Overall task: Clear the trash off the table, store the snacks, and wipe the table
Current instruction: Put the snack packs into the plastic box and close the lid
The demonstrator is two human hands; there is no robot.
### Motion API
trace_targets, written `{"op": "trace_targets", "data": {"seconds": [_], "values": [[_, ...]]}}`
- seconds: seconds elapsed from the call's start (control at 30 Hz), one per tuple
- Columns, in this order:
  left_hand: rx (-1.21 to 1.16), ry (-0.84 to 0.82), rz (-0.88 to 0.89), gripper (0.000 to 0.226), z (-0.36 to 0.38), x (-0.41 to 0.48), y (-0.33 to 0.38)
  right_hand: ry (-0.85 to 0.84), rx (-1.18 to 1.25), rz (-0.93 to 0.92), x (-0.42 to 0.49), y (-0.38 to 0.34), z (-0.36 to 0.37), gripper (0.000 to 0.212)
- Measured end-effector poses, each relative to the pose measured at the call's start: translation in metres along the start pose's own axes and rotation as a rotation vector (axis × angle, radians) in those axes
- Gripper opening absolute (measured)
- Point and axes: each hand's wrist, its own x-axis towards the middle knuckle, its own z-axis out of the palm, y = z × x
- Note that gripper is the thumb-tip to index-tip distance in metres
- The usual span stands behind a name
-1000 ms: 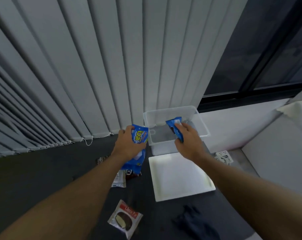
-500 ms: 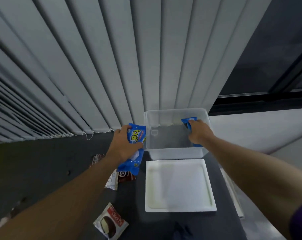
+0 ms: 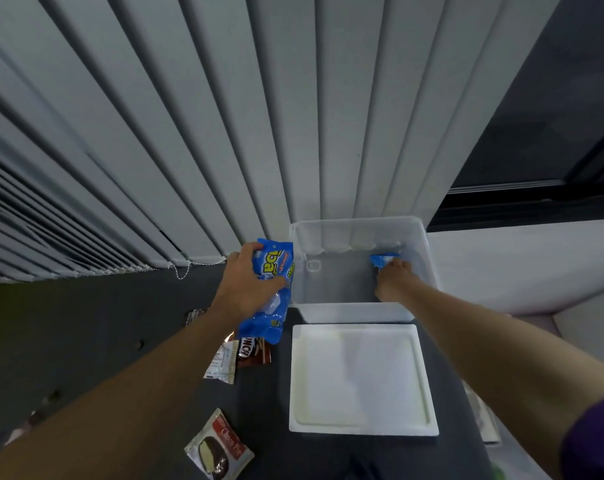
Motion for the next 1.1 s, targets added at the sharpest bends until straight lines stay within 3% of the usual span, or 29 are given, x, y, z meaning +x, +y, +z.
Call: {"op": "trace_targets", "data": {"seconds": [0.13, 0.2, 0.27, 0.37, 0.5, 0.97, 1.1], "values": [[-0.032, -0.001, 0.054, 0.071, 0.005, 0.006, 0.017, 0.325, 0.255, -0.074, -0.032, 0.008, -0.021, 0.047], [-0.021, -0.010, 0.092, 0.071, 0.009, 0.009, 0.027, 0.553, 0.247, -0.147, -0.048, 0.014, -0.029, 0.051], [0.003, -0.025, 0.115, 0.072, 0.016, 0.013, 0.037, 0.658, 0.212, -0.144, -0.060, 0.022, -0.028, 0.061], [0.000, -0.040, 0.131, 0.071, 0.028, 0.020, 0.050, 0.614, 0.174, -0.064, -0.074, 0.034, -0.018, 0.075], [0.017, -0.089, 0.145, 0.072, 0.051, 0.030, 0.062, 0.481, 0.318, -0.090, -0.075, 0.046, -0.005, 0.082], [0.061, -0.231, -0.034, 0.058, 0.155, 0.073, 0.063, 0.585, 0.414, -0.071, -0.071, 0.042, 0.002, 0.077], [0.023, -0.432, -0.141, 0.057, 0.181, 0.083, 0.049, 0.602, 0.393, -0.063, -0.072, 0.041, 0.000, 0.075]]}}
